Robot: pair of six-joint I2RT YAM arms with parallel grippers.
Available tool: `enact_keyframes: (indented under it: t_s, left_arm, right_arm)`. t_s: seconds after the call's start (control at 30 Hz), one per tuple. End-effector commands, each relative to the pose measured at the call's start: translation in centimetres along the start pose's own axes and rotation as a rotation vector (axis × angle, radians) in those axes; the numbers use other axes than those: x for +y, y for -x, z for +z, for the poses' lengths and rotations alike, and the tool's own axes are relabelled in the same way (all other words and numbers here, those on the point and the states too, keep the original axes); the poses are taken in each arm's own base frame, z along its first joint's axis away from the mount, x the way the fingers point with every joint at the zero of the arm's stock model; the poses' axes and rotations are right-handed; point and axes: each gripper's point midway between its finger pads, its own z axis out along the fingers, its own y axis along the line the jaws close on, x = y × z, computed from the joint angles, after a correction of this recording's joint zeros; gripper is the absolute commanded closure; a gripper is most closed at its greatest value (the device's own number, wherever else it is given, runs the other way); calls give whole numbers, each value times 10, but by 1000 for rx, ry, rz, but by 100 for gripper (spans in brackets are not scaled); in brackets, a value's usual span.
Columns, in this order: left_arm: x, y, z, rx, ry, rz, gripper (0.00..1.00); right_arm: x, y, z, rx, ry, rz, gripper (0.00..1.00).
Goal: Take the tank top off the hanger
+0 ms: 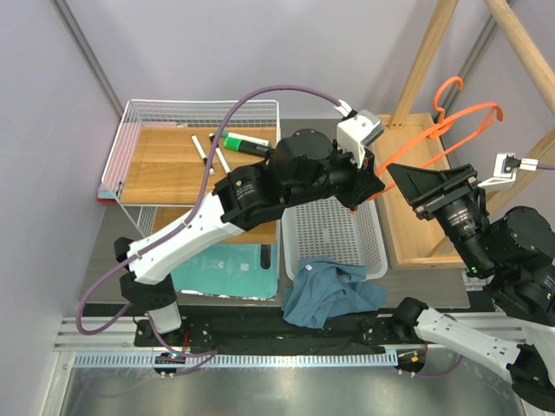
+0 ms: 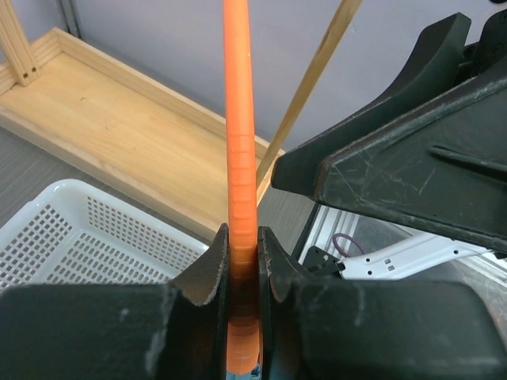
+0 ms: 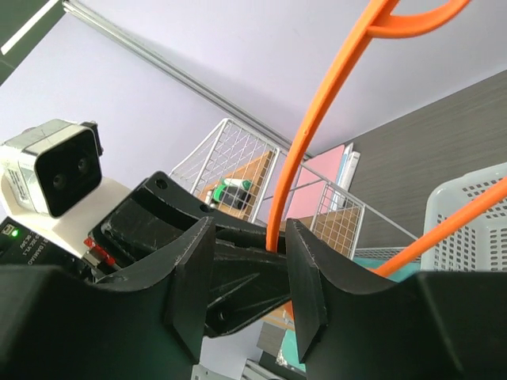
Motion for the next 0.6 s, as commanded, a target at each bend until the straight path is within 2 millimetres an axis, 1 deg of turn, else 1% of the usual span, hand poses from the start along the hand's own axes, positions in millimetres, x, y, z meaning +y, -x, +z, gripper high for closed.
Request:
enact_keyframes:
  t_s: [0.0,0.17,0.23,0.37,0.57]
  left_arm:
    - [-10,26,-19,-76,-39,12,100]
    - [-9,27,-22,-80,-29,19,100]
    - [-8,29,-26,-85,-23,22,100]
    - [-5,29,-30,-83,-10,33,100]
    - [-3,27,-34,-79,-2,37,100]
  right_arm:
    - [7,4,16,-40,4,-1,55]
    - [9,-7,27,-18,6,19,63]
    - [10,-11,30,-7,9,20,63]
    - [4,-16,32,-4,-2,19,63]
    - [-2,-18,32,-7,-16,17,62]
